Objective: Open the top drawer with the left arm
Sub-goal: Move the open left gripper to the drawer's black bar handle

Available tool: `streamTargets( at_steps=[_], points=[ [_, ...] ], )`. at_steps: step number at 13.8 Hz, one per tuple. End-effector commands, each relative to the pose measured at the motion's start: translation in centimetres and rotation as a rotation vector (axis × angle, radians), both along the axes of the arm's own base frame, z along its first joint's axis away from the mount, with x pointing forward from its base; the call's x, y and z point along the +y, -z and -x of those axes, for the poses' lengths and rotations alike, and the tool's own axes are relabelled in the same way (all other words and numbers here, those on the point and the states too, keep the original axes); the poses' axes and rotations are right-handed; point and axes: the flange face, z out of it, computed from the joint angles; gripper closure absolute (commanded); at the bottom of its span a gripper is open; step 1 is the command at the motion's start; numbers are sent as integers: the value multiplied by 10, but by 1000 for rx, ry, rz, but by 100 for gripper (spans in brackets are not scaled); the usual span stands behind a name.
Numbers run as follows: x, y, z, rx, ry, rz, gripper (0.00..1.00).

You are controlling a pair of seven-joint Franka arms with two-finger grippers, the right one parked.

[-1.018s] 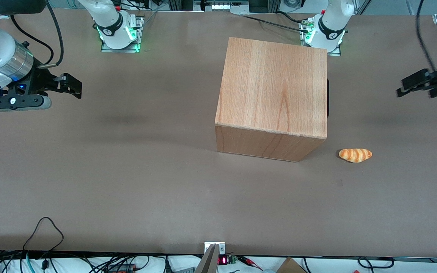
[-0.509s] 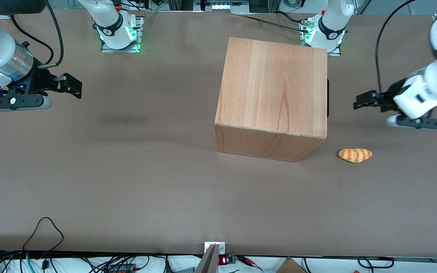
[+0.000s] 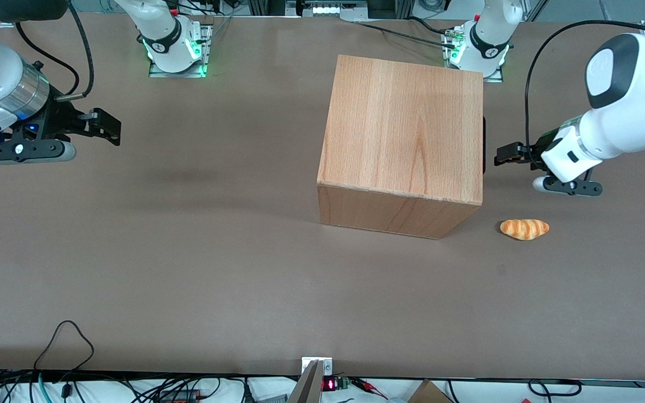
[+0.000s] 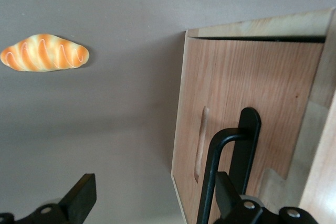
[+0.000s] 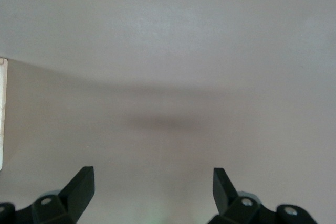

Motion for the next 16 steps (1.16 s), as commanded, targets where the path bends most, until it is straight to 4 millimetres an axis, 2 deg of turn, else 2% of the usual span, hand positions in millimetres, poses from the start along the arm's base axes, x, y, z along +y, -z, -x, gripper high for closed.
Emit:
streamTargets(
  at_steps=[1, 6, 10, 16],
  points=[
    [-4, 2, 12, -20, 21, 24, 0],
    [-9, 16, 19, 5, 53, 28, 0],
    [-17, 20, 22, 14, 62, 39, 0],
    [-14, 29, 22, 21, 79, 42, 0]
  ],
)
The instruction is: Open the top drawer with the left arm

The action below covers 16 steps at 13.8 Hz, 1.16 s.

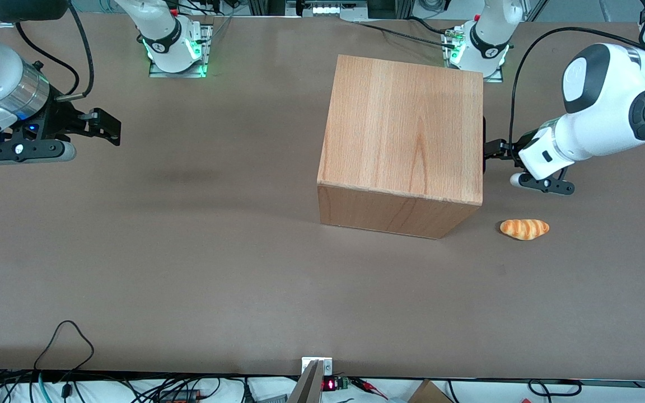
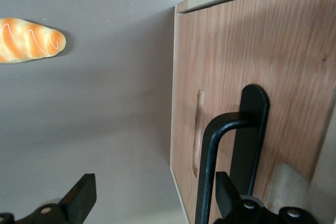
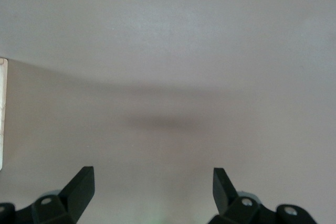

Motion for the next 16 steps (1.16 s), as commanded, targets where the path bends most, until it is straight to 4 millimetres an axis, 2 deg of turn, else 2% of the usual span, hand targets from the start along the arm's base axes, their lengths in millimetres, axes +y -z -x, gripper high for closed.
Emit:
streamTargets(
  at_steps=[1, 5, 16],
  points=[
    [0, -1, 7, -15, 6, 32, 0],
    [17, 2, 4, -20, -6, 23, 0],
    [107, 2, 0, -37, -137, -29, 0]
  ],
)
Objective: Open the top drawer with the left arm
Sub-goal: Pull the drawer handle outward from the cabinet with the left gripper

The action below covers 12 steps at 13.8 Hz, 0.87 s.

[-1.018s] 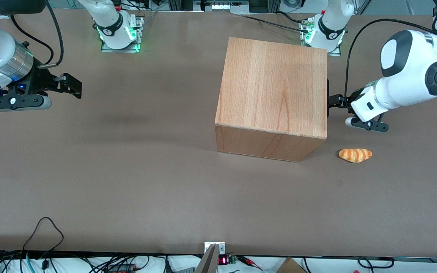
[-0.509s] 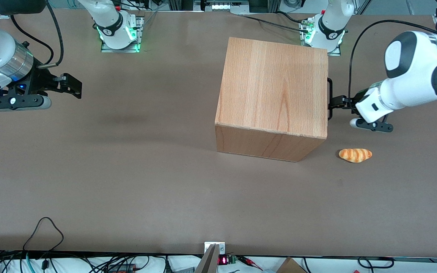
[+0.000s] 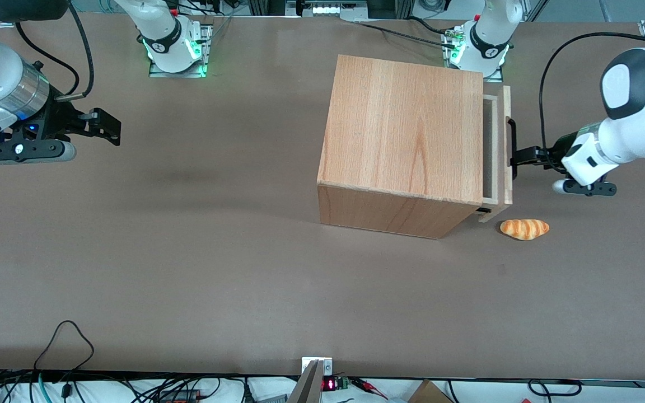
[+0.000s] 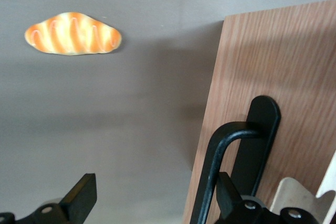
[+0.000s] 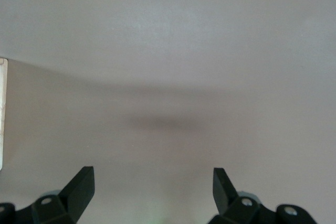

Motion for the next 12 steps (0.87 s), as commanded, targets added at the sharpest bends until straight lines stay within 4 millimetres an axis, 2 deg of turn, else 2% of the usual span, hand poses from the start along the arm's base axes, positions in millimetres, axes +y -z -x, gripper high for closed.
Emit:
streamTargets(
  at_steps=[1, 6, 12],
  points=[
    [25, -2, 3, -24, -8, -33, 0],
    [64, 1, 4, -29, -64, -58, 0],
    [100, 5, 3, -36, -112, -71, 0]
  ],
)
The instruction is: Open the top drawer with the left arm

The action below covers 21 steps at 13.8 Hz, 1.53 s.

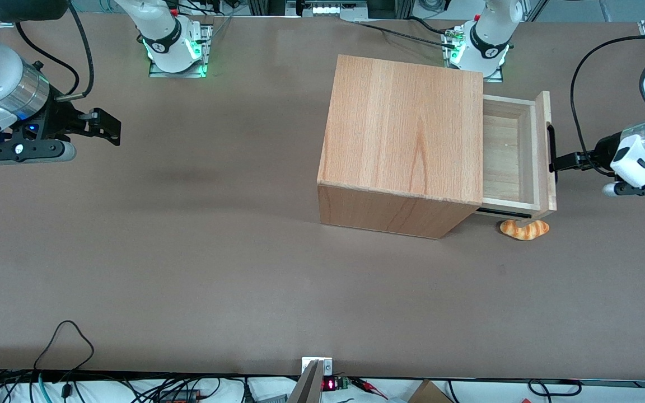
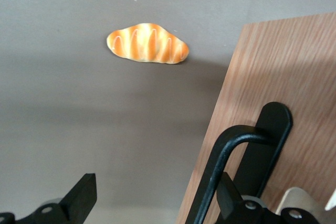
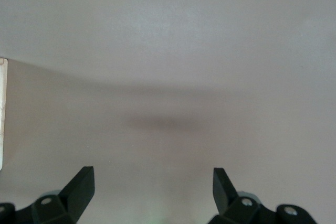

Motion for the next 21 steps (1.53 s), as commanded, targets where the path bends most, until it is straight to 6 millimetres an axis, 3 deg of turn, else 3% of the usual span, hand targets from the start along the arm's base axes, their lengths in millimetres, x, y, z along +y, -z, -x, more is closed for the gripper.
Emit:
streamTargets(
  at_steps=[1, 6, 10, 12, 14, 17, 21],
  points=[
    [21, 3, -2, -9, 16, -13, 0],
    [60, 6, -1, -21, 3, -3, 0],
    [71, -13, -7, -56, 12, -1, 0],
    [70, -34, -11, -65, 20, 0, 0],
    [69, -66, -15, -65, 28, 3, 0],
    [70, -129, -19, -83, 43, 2, 0],
    [60, -185, -19, -140, 143, -16, 0]
  ],
)
